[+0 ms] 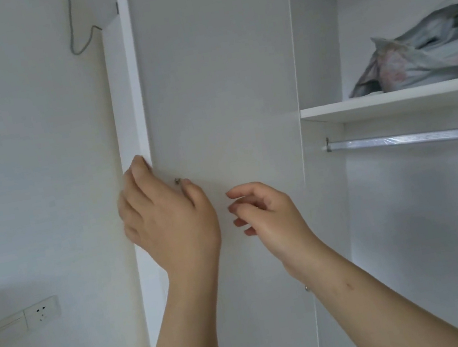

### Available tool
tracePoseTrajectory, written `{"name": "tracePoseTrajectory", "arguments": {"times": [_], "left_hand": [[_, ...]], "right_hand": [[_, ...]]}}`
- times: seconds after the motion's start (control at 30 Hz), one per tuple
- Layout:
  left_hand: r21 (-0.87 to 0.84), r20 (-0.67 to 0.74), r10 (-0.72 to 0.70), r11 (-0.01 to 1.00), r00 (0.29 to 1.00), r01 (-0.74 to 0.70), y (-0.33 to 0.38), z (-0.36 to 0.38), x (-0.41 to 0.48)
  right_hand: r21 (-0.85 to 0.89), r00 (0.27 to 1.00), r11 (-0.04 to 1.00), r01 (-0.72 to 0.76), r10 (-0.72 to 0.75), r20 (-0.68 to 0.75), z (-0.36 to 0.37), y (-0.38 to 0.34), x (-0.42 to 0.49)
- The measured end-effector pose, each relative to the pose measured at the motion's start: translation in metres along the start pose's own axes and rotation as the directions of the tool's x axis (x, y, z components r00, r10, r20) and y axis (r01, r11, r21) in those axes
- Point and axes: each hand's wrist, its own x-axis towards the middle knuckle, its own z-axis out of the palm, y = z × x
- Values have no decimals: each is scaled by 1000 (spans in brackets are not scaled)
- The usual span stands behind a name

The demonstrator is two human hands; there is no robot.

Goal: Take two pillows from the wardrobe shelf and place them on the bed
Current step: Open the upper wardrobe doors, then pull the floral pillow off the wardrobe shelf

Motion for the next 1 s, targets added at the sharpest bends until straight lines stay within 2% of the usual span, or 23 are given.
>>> {"name": "tracePoseTrajectory", "arguments": {"times": [0.13, 0.2, 0.27, 0.37, 0.57, 0.63, 0.83, 0.9, 1.0], "left_hand": [[-83, -58, 211, 973, 976, -216, 15, 8, -20], [-207, -30, 285, 936, 958, -285, 25, 16, -32], [-379, 101, 297, 894, 950, -239, 40, 25, -45], [-484, 311, 296, 867, 903, -118, 67, 40, -67], [-608, 545, 407, 793, 733, 12, 134, 65, -118], [-655, 578, 430, 751, 694, 80, 158, 72, -134], [-759, 553, 499, 632, 667, 157, 234, 95, -178], [-783, 535, 532, 605, 656, 148, 257, 100, -192], [-811, 480, 606, 582, 635, 57, 283, 108, -206]], "right_hand": [[-23, 999, 999, -29, 28, -41, -18, 2, -7], [-43, 997, 998, -42, 39, -69, -31, 1, -12], [-64, 993, 997, -52, 44, -108, -50, -3, -18], [-118, 981, 991, -56, 33, -191, -87, -10, -28], [-229, 929, 967, -108, 16, -369, -174, -29, -67], [-274, 904, 952, -135, 5, -428, -203, -40, -82], [-357, 809, 916, -182, -66, -584, -287, -76, -122], [-385, 788, 902, -195, -89, -609, -311, -86, -132], [-411, 763, 885, -216, -110, -637, -338, -96, -139]]}}
